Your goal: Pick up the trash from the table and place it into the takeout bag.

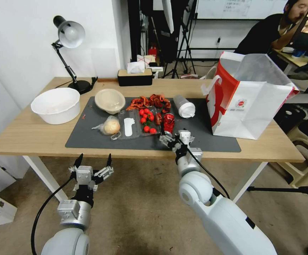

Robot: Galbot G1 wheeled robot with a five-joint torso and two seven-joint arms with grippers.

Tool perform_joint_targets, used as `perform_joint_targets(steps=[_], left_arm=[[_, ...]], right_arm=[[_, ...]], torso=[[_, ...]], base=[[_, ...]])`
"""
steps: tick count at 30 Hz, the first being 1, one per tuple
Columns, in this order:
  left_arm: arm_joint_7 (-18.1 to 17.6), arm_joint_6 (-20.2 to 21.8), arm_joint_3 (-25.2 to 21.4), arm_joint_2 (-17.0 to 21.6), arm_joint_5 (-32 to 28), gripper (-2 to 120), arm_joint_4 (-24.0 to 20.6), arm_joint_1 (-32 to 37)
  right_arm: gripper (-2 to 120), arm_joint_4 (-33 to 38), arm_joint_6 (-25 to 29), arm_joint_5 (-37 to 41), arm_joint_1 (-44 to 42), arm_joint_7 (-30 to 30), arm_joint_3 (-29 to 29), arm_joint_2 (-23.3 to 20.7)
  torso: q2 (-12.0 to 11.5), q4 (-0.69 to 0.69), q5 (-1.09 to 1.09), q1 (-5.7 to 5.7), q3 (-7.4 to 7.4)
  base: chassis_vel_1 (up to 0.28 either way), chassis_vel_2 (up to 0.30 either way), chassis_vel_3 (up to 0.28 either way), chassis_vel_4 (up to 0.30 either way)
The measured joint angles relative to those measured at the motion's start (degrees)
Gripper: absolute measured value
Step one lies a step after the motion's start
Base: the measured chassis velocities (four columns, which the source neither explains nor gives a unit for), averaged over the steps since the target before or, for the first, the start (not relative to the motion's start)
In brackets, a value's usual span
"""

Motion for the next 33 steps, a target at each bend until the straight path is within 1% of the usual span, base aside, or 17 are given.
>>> perform_joint_targets(steps=[3,11,12,13,17,20,23,24,33], left_arm=[[-0.03,-0.16,-0.03,0.0,0.0,100,0.14,-0.02],[-0.05,-0.21,-0.03,0.07,0.0,100,0.3,-0.12],[-0.05,-0.22,-0.02,0.09,0.0,100,0.34,-0.12],[-0.06,-0.25,-0.02,0.11,0.0,100,0.41,-0.13],[-0.06,-0.29,-0.01,0.13,0.0,100,0.48,-0.13],[-0.09,-0.49,0.01,0.15,-0.01,100,0.68,-0.14],[-0.1,-0.52,0.01,0.15,-0.01,100,0.71,-0.14],[-0.11,-0.65,0.02,0.18,-0.02,100,0.83,-0.13],[-0.16,-0.91,0.02,0.24,-0.09,100,0.94,-0.14]], right_arm=[[98,-0.29,-1.52,0.17,0.11,1.1,-0.57,0.21],[95,-0.87,-1.74,0.21,0.32,1.38,-0.78,0.49],[92,-0.96,-1.75,0.23,0.37,1.4,-0.78,0.54],[86,-1.08,-1.75,0.24,0.42,1.42,-0.78,0.6],[82,-1.24,-1.76,0.25,0.45,1.43,-0.78,0.69],[66,-1.66,-1.78,0.26,0.47,1.49,-0.82,0.86],[63,-1.74,-1.8,0.26,0.47,1.51,-0.83,0.89],[52,-1.89,-1.85,0.24,0.45,1.57,-0.82,0.99],[51,-1.89,-2.15,0.06,-0.1,1.98,-0.64,1.12]], torso=[[0.0,0.0,0.01,0.0,0.0],[0.0,0.0,0.01,0.0,0.0],[0.0,0.0,0.01,0.0,0.0],[0.0,0.0,0.01,0.0,0.0],[0.0,0.0,0.01,0.0,0.0],[0.0,0.0,0.01,0.0,-0.01],[0.0,0.0,0.01,0.0,-0.01],[0.0,0.0,0.0,0.0,-0.01],[0.01,0.0,0.01,0.0,-0.01]], base=[[0.0,0.0,0.0,0.0],[0.0,0.0,0.0,0.0],[0.0,0.0,0.0,0.0],[0.0,0.0,0.0,0.0],[0.0,0.0,0.0,0.0],[0.0,0.0,0.0,0.0],[0.0,0.0,0.0,0.0],[0.0,0.0,0.0,0.0],[0.0,0.0,0.0,0.0]])
